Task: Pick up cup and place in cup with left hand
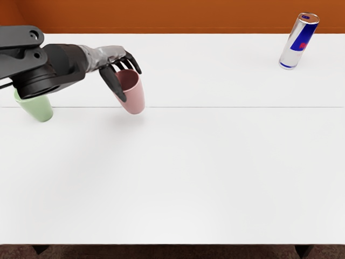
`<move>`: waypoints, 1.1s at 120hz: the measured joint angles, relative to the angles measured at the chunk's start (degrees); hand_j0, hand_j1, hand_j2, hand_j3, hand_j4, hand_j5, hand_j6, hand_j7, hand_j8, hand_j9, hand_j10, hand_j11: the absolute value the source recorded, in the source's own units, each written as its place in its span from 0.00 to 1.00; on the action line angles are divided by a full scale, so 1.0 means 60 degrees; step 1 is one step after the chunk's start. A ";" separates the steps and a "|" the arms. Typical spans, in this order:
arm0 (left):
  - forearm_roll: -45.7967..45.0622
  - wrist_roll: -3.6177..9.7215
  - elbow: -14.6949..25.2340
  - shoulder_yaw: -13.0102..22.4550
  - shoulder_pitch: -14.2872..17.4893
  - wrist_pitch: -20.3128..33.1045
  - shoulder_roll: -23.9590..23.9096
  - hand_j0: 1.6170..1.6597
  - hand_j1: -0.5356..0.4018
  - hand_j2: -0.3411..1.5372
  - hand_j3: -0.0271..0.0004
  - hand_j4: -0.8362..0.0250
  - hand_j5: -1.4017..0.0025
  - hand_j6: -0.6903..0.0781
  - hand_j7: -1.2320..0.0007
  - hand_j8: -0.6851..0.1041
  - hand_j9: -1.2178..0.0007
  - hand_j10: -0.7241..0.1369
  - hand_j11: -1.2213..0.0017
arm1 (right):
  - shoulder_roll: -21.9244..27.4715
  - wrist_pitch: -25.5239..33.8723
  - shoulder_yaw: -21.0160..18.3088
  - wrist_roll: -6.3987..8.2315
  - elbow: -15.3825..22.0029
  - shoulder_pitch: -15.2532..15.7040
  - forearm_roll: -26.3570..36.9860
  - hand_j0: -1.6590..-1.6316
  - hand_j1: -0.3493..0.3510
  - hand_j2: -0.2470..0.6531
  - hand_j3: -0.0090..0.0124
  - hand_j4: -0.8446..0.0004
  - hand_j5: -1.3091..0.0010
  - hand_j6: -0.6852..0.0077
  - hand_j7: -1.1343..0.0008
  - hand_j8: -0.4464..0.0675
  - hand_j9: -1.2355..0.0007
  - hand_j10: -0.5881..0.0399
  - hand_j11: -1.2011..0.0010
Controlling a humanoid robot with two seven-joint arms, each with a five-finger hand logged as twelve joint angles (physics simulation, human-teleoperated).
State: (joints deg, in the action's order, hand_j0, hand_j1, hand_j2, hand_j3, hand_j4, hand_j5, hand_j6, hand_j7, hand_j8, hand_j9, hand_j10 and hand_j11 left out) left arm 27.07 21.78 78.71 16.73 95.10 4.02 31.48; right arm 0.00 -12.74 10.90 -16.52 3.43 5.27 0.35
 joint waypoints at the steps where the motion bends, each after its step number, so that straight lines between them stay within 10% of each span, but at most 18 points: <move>1: -0.0002 0.0000 0.0002 0.0000 0.0007 -0.0014 0.0012 0.91 0.45 0.25 0.99 0.43 0.55 0.46 0.49 0.48 0.48 0.33 0.48 | 0.0000 0.0000 0.0000 0.0000 0.0000 0.0000 0.0000 0.04 0.00 0.27 0.42 1.00 1.00 0.99 1.00 0.87 1.00 0.94 1.00; 132: -0.0034 -0.0003 0.0248 -0.0336 0.0483 -0.1925 0.2748 0.93 0.43 0.27 0.99 0.43 0.55 0.45 0.50 0.46 0.49 0.30 0.49 | 0.0000 0.0000 0.0000 0.0000 0.0000 0.0000 0.0000 0.04 0.00 0.27 0.42 1.00 1.00 0.99 1.00 0.87 1.00 0.94 1.00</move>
State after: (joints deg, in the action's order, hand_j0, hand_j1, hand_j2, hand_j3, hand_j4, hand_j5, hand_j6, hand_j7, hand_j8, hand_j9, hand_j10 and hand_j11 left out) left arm 26.86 21.76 80.20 14.71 97.99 -7.53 47.97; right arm 0.00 -12.74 10.90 -16.52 3.43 5.27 0.35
